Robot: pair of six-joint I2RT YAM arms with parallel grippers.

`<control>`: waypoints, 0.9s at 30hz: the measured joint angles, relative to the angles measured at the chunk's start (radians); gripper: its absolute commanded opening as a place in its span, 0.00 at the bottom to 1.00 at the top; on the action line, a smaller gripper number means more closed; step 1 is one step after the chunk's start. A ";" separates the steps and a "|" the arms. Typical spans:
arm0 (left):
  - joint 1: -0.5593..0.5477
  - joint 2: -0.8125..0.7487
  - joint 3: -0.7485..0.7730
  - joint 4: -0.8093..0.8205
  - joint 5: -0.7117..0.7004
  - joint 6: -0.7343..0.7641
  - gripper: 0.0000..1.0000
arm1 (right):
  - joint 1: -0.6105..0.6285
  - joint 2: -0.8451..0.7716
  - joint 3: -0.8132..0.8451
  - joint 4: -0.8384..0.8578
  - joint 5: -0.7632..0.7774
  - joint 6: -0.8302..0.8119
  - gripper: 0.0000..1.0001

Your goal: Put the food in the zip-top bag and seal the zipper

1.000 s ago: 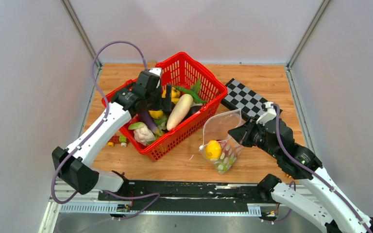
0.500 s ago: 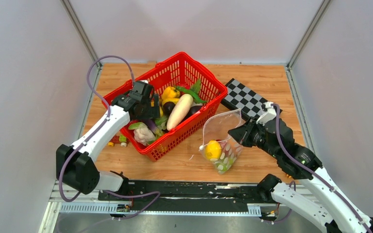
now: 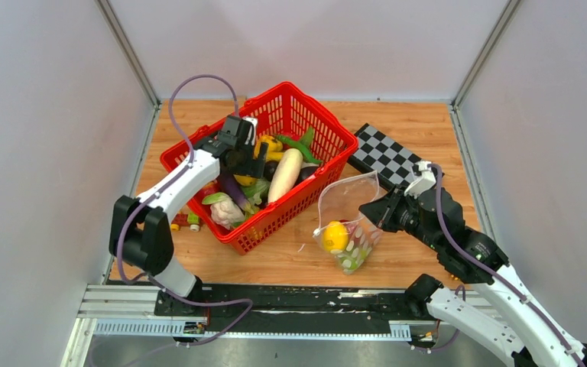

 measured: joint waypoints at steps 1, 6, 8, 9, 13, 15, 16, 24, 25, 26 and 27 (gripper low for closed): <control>0.001 0.023 0.000 0.000 0.005 0.011 1.00 | 0.000 0.000 0.000 0.000 -0.001 0.000 0.03; 0.008 0.119 0.015 -0.022 0.032 0.051 0.90 | 0.000 0.001 0.000 0.000 -0.005 0.000 0.03; 0.009 0.152 0.066 -0.056 0.043 0.067 0.82 | 0.000 0.001 0.000 0.000 -0.009 0.000 0.02; 0.009 0.160 0.087 -0.066 0.045 0.074 0.78 | 0.000 0.001 0.000 0.000 -0.010 0.000 0.02; 0.009 0.147 0.122 -0.072 0.056 0.085 0.65 | 0.000 0.000 0.000 0.000 -0.011 0.000 0.02; 0.009 0.134 0.121 -0.075 0.058 0.085 0.60 | 0.000 -0.002 -0.002 0.001 -0.011 0.001 0.02; 0.009 0.127 0.121 -0.074 0.059 0.085 0.57 | 0.000 -0.002 -0.002 0.001 -0.011 0.001 0.02; 0.010 0.062 0.086 -0.051 0.045 0.088 0.57 | 0.000 0.001 -0.002 0.001 -0.011 0.001 0.02; 0.010 0.053 0.078 -0.044 0.041 0.088 0.61 | 0.000 0.001 -0.002 0.001 -0.011 0.001 0.03; 0.010 0.046 0.072 -0.040 0.035 0.088 0.67 | 0.000 0.001 -0.002 0.001 -0.011 0.001 0.03; 0.011 0.043 0.069 -0.034 0.027 0.087 0.73 | 0.000 0.001 -0.002 0.001 -0.011 0.001 0.03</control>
